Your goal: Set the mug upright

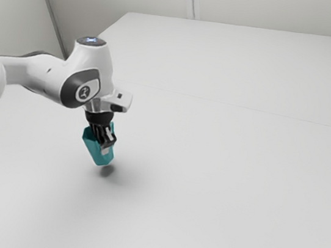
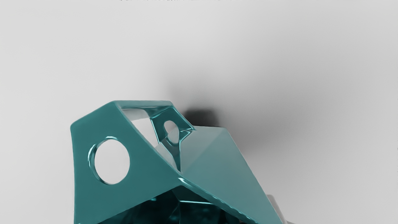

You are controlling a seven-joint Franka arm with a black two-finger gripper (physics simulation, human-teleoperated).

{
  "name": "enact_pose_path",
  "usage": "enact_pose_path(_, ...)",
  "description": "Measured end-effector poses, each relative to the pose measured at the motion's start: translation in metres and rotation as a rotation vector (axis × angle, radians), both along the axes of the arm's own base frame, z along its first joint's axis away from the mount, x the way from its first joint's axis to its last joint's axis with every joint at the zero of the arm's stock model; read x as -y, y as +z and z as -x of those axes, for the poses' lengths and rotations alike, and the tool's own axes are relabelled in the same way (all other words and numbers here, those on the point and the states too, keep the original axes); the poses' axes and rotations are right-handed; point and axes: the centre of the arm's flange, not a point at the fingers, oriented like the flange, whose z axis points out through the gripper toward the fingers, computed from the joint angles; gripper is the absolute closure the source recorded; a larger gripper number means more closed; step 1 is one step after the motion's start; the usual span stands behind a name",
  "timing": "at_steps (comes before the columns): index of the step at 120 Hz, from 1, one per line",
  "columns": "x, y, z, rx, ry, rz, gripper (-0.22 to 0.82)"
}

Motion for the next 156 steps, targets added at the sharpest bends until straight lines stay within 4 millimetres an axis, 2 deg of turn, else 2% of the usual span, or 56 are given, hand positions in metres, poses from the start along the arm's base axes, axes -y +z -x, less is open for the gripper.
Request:
enact_pose_path(15,0.005,-0.010,0.004,0.021,0.037,-0.002,0.78)
enact_pose_path(57,0.004,-0.031,0.009,0.067,0.157,-0.003,0.78)
enact_pose_path(104,0.016,-0.042,0.012,0.106,0.239,0.000,0.78)
enact_pose_path(135,0.014,-0.040,0.010,0.126,0.287,0.008,0.51)
enact_pose_path(156,0.016,-0.030,0.009,0.148,0.308,0.016,0.31)
